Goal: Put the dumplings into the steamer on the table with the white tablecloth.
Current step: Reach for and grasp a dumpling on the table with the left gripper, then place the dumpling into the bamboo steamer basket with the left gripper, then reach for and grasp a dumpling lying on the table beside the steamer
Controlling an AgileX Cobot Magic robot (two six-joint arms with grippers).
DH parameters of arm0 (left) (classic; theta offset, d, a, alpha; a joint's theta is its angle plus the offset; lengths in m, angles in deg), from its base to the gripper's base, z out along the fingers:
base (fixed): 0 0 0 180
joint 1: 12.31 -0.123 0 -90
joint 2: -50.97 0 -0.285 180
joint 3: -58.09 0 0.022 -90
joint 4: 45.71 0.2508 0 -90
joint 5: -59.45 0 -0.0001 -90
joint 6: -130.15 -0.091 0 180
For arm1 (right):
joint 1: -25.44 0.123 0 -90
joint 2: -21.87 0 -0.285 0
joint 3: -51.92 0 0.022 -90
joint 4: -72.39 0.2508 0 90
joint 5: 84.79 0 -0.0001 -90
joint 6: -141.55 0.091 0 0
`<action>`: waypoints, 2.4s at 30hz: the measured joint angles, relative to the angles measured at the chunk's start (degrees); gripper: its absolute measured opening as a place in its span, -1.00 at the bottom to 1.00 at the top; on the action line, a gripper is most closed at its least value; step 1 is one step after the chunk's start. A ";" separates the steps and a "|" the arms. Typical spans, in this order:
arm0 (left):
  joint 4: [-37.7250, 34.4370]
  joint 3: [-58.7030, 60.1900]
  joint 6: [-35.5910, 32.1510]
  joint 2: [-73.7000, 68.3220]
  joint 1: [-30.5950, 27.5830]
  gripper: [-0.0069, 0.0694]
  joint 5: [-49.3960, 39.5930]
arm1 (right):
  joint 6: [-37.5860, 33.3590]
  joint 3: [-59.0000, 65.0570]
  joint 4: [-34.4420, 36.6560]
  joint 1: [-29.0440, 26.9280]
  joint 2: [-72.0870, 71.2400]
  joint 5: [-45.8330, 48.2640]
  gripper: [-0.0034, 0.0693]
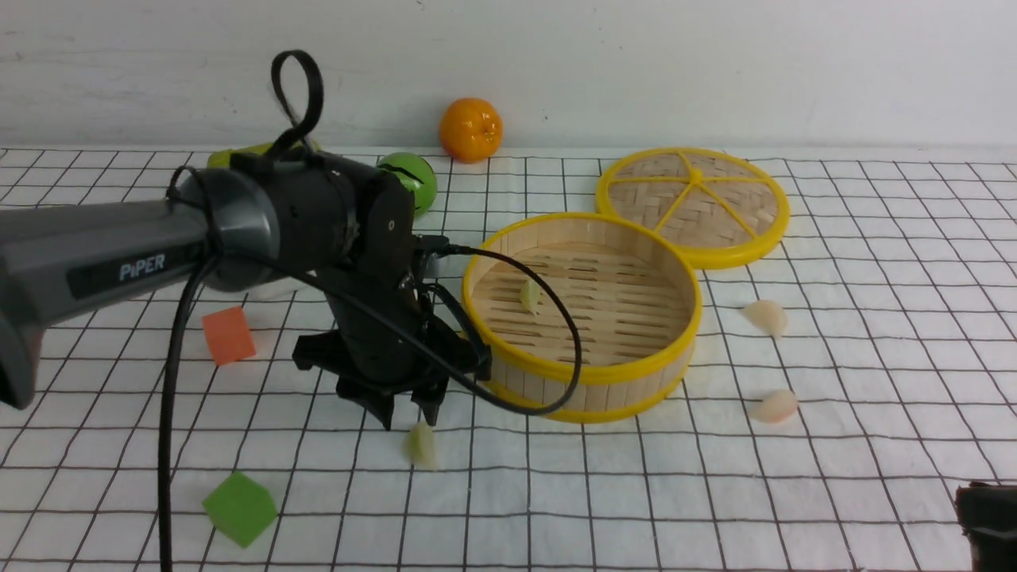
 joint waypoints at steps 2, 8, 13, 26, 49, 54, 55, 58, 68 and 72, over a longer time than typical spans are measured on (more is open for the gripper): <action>0.00 0.06 -0.06 -1.27 0.00 0.03 0.40 | 0.00 0.00 0.00 0.00 0.00 0.00 -0.79; -0.30 0.06 -1.17 -2.45 0.00 -0.22 0.84 | 0.00 0.00 0.00 0.00 0.00 0.00 -0.79; -0.55 -0.59 -2.99 -2.33 -0.06 -0.28 -0.48 | 0.00 0.00 0.00 0.00 0.00 -0.05 -0.78; -7.29 -20.56 -8.32 4.50 -0.06 -0.40 -4.35 | 0.00 0.00 0.00 0.00 0.00 -0.11 -0.75; 5.88 -51.94 -7.64 -27.72 6.77 -0.40 -4.14 | 0.00 0.00 1.45 0.00 0.00 -0.14 -0.68; 5.63 -52.11 -7.66 -27.77 6.77 -0.21 -3.08 | 0.00 0.00 1.45 0.00 0.00 -0.14 -0.68; 5.60 -52.11 -7.66 -27.70 6.77 -0.16 -3.14 | 0.00 0.00 1.45 0.00 0.00 -0.14 -0.68; 4.95 -52.11 -7.66 -26.62 6.77 0.00 -5.17 | -0.44 0.00 1.07 0.00 0.00 -0.30 -0.67; 5.24 -52.11 -10.60 -8.84 6.77 -0.15 -16.96 | -0.68 -4.12 0.55 0.00 3.82 4.40 -0.36; 5.34 -52.43 -14.30 2.69 6.77 -0.44 -21.82 | -0.87 -11.40 0.55 0.00 13.87 6.52 -0.05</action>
